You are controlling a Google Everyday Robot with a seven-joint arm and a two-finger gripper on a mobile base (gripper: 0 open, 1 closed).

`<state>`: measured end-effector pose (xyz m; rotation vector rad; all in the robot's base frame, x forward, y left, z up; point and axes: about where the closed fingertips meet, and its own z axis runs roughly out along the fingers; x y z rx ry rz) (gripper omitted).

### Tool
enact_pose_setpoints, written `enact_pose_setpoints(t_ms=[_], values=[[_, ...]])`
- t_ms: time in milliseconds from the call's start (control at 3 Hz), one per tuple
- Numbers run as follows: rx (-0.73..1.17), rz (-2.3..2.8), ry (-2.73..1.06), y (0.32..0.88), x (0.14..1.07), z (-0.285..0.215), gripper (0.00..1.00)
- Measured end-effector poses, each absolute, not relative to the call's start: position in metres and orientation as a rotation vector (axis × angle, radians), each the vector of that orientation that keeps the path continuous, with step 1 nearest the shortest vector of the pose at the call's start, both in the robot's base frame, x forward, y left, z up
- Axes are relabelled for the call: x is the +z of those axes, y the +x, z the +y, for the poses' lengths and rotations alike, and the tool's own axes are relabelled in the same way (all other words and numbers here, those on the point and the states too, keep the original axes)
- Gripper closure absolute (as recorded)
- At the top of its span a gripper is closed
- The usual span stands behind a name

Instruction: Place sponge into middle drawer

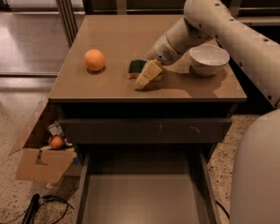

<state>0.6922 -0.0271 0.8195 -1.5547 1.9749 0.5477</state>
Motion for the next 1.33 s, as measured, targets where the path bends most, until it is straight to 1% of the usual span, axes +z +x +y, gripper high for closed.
enact_pose_setpoints(t_ms=[667,1000,1333], values=[[0.548,1.975,-1.555,0.6922,0.8194,-0.0271,0.64],[0.548,1.975,-1.555,0.6922,0.8194,-0.027,0.95],[0.56,1.981,-1.571,0.6939,0.818,-0.0251,1.0]])
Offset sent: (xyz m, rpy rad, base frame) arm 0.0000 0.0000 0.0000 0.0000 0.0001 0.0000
